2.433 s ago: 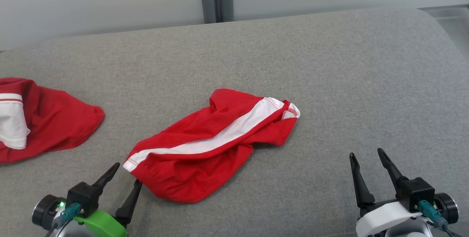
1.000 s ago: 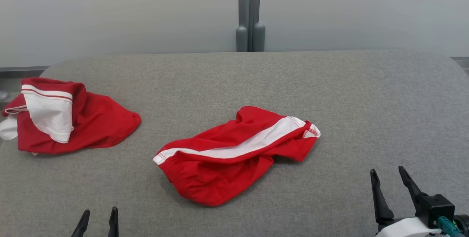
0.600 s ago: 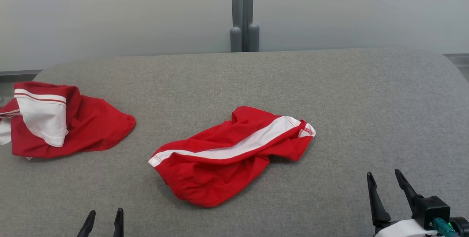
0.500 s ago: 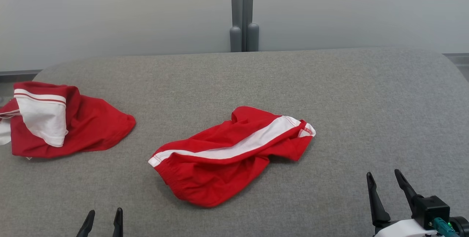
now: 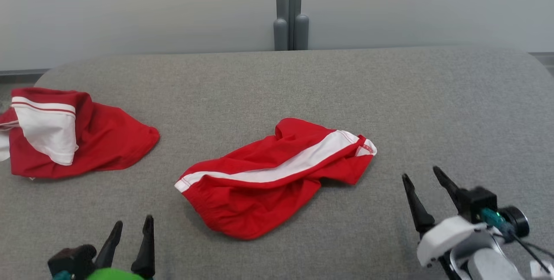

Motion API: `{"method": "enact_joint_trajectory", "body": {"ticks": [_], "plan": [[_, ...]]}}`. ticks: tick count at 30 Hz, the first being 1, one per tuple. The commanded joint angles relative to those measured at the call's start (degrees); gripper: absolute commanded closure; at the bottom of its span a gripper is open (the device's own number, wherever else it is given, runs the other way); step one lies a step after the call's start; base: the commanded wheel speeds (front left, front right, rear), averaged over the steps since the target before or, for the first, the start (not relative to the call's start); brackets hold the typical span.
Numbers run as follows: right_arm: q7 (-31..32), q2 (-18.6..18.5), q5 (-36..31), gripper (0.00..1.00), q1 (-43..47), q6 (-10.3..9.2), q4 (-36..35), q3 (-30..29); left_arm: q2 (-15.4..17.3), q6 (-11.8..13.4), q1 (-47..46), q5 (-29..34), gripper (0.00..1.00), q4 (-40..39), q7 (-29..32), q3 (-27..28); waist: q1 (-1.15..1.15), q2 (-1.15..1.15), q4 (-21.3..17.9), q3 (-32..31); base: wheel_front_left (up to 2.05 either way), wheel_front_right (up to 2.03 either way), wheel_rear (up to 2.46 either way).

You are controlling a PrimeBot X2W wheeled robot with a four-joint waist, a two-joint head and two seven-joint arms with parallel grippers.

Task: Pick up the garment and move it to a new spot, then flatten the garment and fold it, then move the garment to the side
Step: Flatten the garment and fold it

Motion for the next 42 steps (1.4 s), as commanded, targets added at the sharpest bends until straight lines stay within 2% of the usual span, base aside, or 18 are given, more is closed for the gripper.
{"method": "enact_joint_trajectory", "body": {"ticks": [1,3,6,9,11,18,25,42], "plan": [[2.13,-2.35,1.13,0.00,-4.73,-0.06,0.86,3.09,-1.06,0.46,-2.15,-2.62,0.00,-1.91,2.86,0.46,0.00,0.00,0.48,2.32,0.00,0.00,0.00],[6.20,-4.72,3.56,0.00,-10.35,-0.07,1.94,7.53,-1.47,1.09,-3.77,-4.77,0.00,-4.60,7.62,0.47,0.00,0.00,0.79,4.39,0.00,0.00,0.00],[12.94,-8.43,6.94,0.00,-18.77,-0.07,2.96,13.17,-1.06,4.04,-6.35,-4.62,0.00,-8.54,13.34,0.30,0.00,0.00,1.76,7.50,0.00,0.00,0.00],[18.83,-10.74,10.25,0.00,-26.22,-0.07,4.24,18.39,-4.12,6.78,-8.93,-8.40,0.00,-11.47,17.52,0.60,0.00,0.00,3.01,9.67,0.00,0.00,0.00],[22.12,-12.14,12.55,0.00,-29.94,-0.07,5.23,21.98,-4.96,7.94,-10.33,-10.99,0.00,-12.69,20.11,0.56,0.00,0.00,4.03,10.69,0.00,0.00,0.00],[29.20,-16.03,20.49,0.00,-38.26,-0.07,8.02,33.33,-5.44,9.15,-12.98,-12.75,0.00,-14.87,27.23,-2.86,0.00,0.00,7.00,12.33,0.00,0.00,0.00],[31.77,-18.78,25.96,0.00,-41.10,-0.07,9.57,38.83,-5.99,10.09,-12.02,-15.33,0.00,-17.10,31.95,-5.24,0.00,0.00,8.29,12.82,0.00,0.00,0.00],[37.00,-23.81,32.43,0.00,-44.22,-0.07,5.92,43.72,-5.75,11.57,-13.94,-17.38,0.00,-19.73,36.74,-6.29,0.00,0.00,7.56,14.23,0.00,0.00,0.00]]}}
